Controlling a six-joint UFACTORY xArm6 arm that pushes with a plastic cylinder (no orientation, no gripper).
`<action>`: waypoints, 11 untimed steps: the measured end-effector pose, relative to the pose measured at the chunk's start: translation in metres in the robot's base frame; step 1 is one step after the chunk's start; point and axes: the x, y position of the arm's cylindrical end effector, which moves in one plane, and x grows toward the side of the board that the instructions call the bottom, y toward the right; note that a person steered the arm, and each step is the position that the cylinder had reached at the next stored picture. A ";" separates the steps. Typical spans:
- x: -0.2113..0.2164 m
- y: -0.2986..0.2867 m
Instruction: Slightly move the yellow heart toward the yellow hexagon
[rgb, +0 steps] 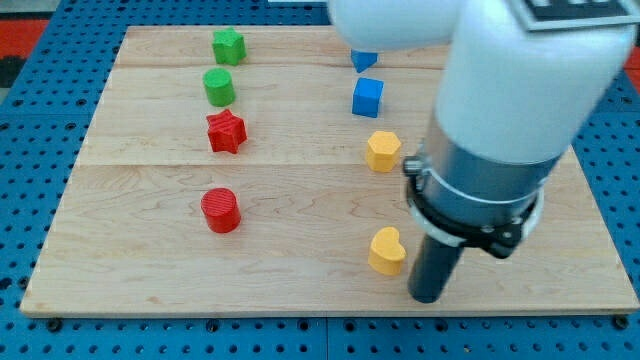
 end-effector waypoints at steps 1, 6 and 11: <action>0.000 -0.002; -0.029 -0.020; -0.059 -0.035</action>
